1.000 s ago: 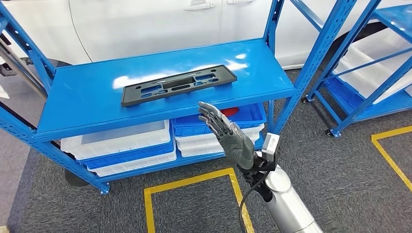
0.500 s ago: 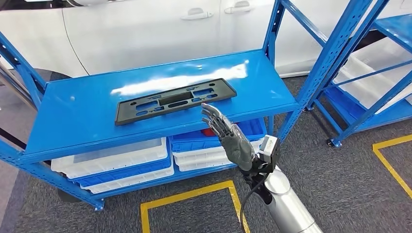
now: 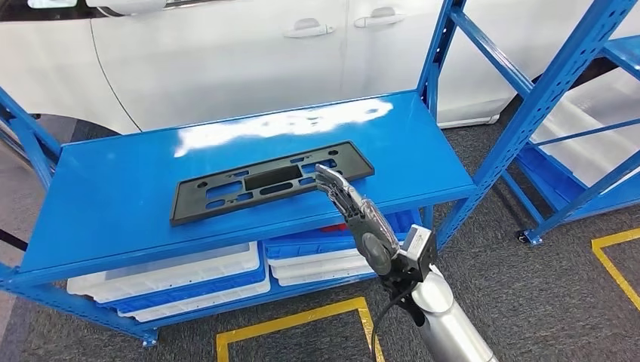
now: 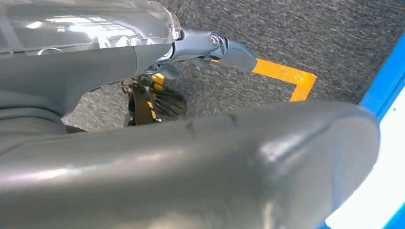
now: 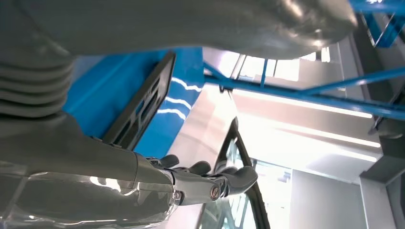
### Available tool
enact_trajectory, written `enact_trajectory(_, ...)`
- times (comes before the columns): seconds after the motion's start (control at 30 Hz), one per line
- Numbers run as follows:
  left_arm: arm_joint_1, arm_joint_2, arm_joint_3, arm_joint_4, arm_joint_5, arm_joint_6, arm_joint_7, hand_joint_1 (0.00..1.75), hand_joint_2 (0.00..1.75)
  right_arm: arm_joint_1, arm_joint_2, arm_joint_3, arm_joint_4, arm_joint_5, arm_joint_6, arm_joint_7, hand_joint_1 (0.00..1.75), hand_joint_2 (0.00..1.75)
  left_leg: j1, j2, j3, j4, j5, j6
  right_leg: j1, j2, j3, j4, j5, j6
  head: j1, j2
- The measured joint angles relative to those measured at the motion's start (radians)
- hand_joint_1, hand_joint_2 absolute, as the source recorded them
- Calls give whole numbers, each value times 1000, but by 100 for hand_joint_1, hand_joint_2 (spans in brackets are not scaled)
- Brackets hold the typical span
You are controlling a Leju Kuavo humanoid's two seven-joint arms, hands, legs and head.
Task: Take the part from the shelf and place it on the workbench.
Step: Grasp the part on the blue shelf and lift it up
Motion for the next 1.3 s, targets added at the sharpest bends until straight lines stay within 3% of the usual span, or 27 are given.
enact_trajectory(0.03,0,1,0,0,0,2,1,0,0,-2,-1,3,-2,18,-10,-1,0,175,1,0,-3,20,4,-5,-2,2,10,-4,-3,-7,0,0)
enact_trajectory(0.1,0,1,0,0,2,7,2,0,0,-16,0,15,5,57,-30,0,0,87,3,1,-49,105,-6,-13,-3,3,32,-8,-16,-20,0,0)
enact_trajectory(0.17,1,0,0,0,2,12,3,0,0,-36,5,33,28,94,-47,5,0,0,5,1,-134,224,-54,-20,-2,4,49,-10,-32,-27,0,0)
enact_trajectory(0.23,5,0,0,0,0,16,4,0,0,-58,12,52,60,109,-52,8,0,0,6,1,-201,278,-100,-23,0,6,69,-10,-51,-28,0,0)
enact_trajectory(0.27,8,0,0,0,0,18,5,0,0,-67,15,61,76,108,-49,8,0,0,6,1,-214,262,-96,-21,0,7,82,-10,-61,-27,0,0)
enact_trajectory(0.3,9,0,0,0,0,19,6,0,0,-76,17,69,90,102,-40,6,0,0,5,1,-212,215,-64,-16,1,7,97,-10,-71,-25,0,0)
enact_trajectory(0.37,12,1,0,0,-2,20,8,0,0,-95,21,86,116,72,-6,-11,0,0,2,1,-196,91,54,-5,3,8,120,-6,-92,-20,0,0)
enact_trajectory(0.4,13,2,0,0,-5,20,10,0,0,-106,24,94,129,60,9,-27,0,0,-1,1,-191,46,100,0,4,8,127,-4,-101,-15,0,0)
enact_trajectory(0.43,14,2,0,0,-7,20,11,0,0,-114,26,102,140,62,13,-45,0,0,-4,1,-189,23,129,5,5,8,130,-3,-110,-10,0,0)
enact_trajectory(0.53,11,2,0,0,-10,21,16,0,0,-131,29,123,156,149,-40,-77,0,0,-1,-4,-175,8,136,18,8,1,143,-9,-131,8,0,0)
enact_trajectory(0.6,10,1,0,0,-12,27,26,0,0,-141,29,135,160,220,-100,-70,0,87,6,-6,-158,-6,134,28,10,-3,126,36,-159,18,0,0)
enact_trajectory(0.67,10,2,0,0,-15,40,41,0,0,-149,29,146,170,298,-178,-45,0,175,6,-7,-146,-11,125,36,7,-2,51,162,-208,26,0,0)
enact_trajectory(0.7,10,2,0,0,-16,48,49,0,0,-151,28,151,179,345,-227,-27,0,175,5,-8,-142,-11,120,38,5,-2,4,229,-224,29,0,0)
enact_trajectory(0.73,11,2,0,0,-17,56,56,0,0,-153,28,156,188,390,-273,-10,0,175,5,-10,-137,-11,114,38,3,-2,-31,269,-220,31,0,0)
enact_trajectory(0.77,12,3,0,0,-18,64,61,0,0,-155,28,161,198,435,-321,5,0,175,5,-12,-130,-10,107,37,3,-2,-49,271,-195,32,0,0)
enact_trajectory(0.8,14,3,0,0,-19,69,65,0,0,-158,28,165,206,472,-362,15,0,175,4,-14,-122,-10,101,36,2,-2,-45,231,-150,30,0,0)
enact_trajectory(0.87,15,2,0,1,-24,74,70,0,0,-167,26,172,222,532,-426,25,0,175,2,-17,-106,-10,88,32,6,0,0,93,-55,19,0,0)
enact_trajectory(0.93,14,1,0,1,-30,75,74,0,0,-173,23,183,237,601,-481,34,0,175,-1,-19,-100,-8,79,25,12,2,32,1,-19,7,0,0)
enact_trajectory(1.07,13,2,-2,1,-41,70,72,0,0,-181,19,214,275,786,-600,68,0,175,0,-16,-101,1,60,4,7,1,49,-28,-25,-12,0,0)
enact_trajectory(1.13,12,3,-5,1,-47,63,65,0,0,-187,19,240,300,901,-664,90,0,175,4,-10,-138,81,17,-8,2,-4,61,-38,-26,-20,0,0)
enact_trajectory(1.2,12,3,-8,1,-51,57,59,0,0,-192,19,269,331,992,-704,107,0,175,10,-8,-208,213,-33,-19,2,-7,68,-38,-32,-24,0,0)
enact_trajectory(1.23,12,3,-10,1,-52,54,57,0,0,-193,19,283,347,1019,-711,111,0,175,13,-7,-235,257,-40,-24,1,-8,71,-38,-35,-24,0,0)
enact_trajectory(1.27,13,3,-11,1,-52,52,54,0,0,-193,19,296,363,1037,-714,113,0,175,17,-5,-245,265,-27,-29,0,-9,74,-36,-39,-22,0,0)
enact_trajectory(1.3,13,3,-13,1,-52,50,52,0,0,-195,19,306,377,1046,-711,113,0,175,20,-3,-234,232,4,-33,-2,-9,78,-34,-43,-19,0,0)
